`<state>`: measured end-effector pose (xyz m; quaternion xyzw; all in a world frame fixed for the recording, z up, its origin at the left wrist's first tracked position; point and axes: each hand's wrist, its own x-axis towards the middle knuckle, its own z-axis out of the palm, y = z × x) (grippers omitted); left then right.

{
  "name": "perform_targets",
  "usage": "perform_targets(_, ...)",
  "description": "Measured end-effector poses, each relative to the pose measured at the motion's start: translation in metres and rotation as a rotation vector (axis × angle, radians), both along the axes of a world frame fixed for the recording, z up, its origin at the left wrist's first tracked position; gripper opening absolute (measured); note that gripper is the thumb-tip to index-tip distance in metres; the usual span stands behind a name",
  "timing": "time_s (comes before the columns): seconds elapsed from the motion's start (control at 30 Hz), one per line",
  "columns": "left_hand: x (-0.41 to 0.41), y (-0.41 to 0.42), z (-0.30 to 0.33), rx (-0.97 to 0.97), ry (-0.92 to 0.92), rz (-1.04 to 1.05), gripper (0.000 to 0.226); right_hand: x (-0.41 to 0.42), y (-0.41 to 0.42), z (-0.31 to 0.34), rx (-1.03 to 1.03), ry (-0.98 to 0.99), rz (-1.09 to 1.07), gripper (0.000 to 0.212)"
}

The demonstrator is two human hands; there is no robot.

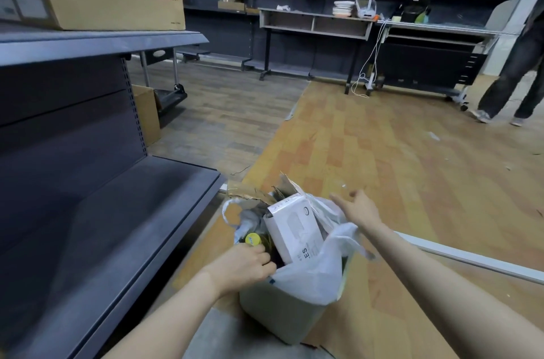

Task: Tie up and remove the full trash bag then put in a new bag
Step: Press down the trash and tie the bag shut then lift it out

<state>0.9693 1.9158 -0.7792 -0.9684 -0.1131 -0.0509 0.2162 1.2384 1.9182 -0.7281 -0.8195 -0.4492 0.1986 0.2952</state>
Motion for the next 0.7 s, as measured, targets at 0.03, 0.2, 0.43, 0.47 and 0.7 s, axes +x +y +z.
perform_targets(0.03, -0.001, 0.0, -0.001, 0.005, -0.011, -0.006, 0.019, 0.0, 0.006, 0.002, -0.145, -0.024, -0.012, 0.044)
perform_targets(0.2, -0.001, -0.005, -0.007, 0.028, -0.057, 0.002, 0.024, -0.008, 0.022, -0.001, -0.319, -0.252, 0.03, 0.014)
perform_targets(0.43, -0.008, -0.014, -0.015, 0.018, -0.071, 0.004, 0.026, -0.036, 0.016, -0.013, 0.378, -0.736, 0.474, 0.015)
perform_targets(0.47, -0.008, -0.017, -0.015, 0.013, -0.082, 0.005, 0.026, -0.038, 0.011, -0.015, 0.439, -0.733, 0.561, 0.014)
perform_targets(0.7, -0.052, -0.004, -0.009, -0.044, -0.184, 0.06, 0.031, -0.046, 0.011, 0.003, 0.136, -0.44, 0.594, 0.026)
